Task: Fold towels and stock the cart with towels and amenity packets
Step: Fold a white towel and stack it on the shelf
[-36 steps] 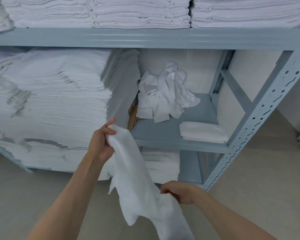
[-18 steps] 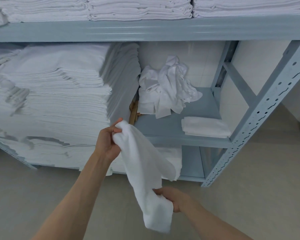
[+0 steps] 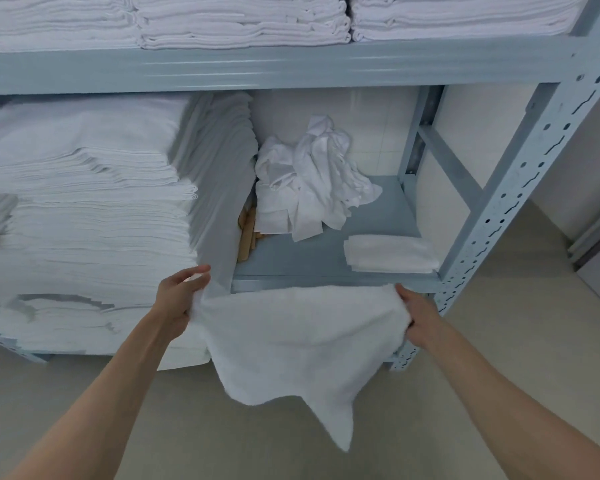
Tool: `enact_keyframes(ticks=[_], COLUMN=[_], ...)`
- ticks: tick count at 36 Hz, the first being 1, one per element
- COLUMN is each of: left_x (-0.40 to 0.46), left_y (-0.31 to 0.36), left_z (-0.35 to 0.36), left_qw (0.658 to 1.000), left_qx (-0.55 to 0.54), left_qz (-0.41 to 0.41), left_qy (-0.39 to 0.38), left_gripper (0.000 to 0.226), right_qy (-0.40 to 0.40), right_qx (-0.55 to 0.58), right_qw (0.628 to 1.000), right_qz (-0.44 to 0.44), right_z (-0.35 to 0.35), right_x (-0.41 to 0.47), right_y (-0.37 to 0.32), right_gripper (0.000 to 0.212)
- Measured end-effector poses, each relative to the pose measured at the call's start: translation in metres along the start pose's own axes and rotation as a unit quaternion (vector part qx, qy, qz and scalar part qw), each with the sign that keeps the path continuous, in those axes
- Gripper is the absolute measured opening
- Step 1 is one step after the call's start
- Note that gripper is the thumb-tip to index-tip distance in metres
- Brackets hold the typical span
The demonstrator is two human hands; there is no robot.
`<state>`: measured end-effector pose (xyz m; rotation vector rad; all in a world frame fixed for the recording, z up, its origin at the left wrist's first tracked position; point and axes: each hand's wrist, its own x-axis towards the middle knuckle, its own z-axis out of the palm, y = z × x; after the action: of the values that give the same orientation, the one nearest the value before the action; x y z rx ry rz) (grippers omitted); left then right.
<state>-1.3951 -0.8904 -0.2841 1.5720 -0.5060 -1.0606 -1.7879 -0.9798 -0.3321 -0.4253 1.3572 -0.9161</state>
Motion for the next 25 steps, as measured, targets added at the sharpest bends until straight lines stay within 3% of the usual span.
enact_keyframes(ticks=[9, 15, 17, 20, 25], left_x=[0.024, 0.027, 0.028, 0.028, 0.025], left_y=[-0.011, -0.009, -0.007, -0.004, 0.002], left_z=[0.0, 0.006, 0.003, 0.002, 0.009], left_qw=[0.987, 0.979, 0.978, 0.977, 0.983], left_qx=[0.153, 0.186, 0.187, 0.19, 0.156], left_qz=[0.05, 0.075, 0.077, 0.081, 0.086], left_qy=[0.014, 0.047, 0.052, 0.049, 0.053], left_gripper=[0.016, 0.006, 0.004, 0.009, 0.016], right_qy=[0.078, 0.147, 0.159, 0.153, 0.136], right_qx=[-0.009, -0.065, -0.08, -0.098, -0.093], right_qw=[0.994, 0.98, 0.974, 0.97, 0.97], right_qz=[-0.072, -0.12, -0.142, -0.164, -0.181], right_z=[-0.02, -0.033, -0.039, -0.043, -0.048], right_x=[0.002, 0.009, 0.008, 0.005, 0.005], right_y=[-0.036, -0.05, -0.055, -0.062, -0.068], right_gripper=[0.036, 0.045, 0.041, 0.019, 0.013])
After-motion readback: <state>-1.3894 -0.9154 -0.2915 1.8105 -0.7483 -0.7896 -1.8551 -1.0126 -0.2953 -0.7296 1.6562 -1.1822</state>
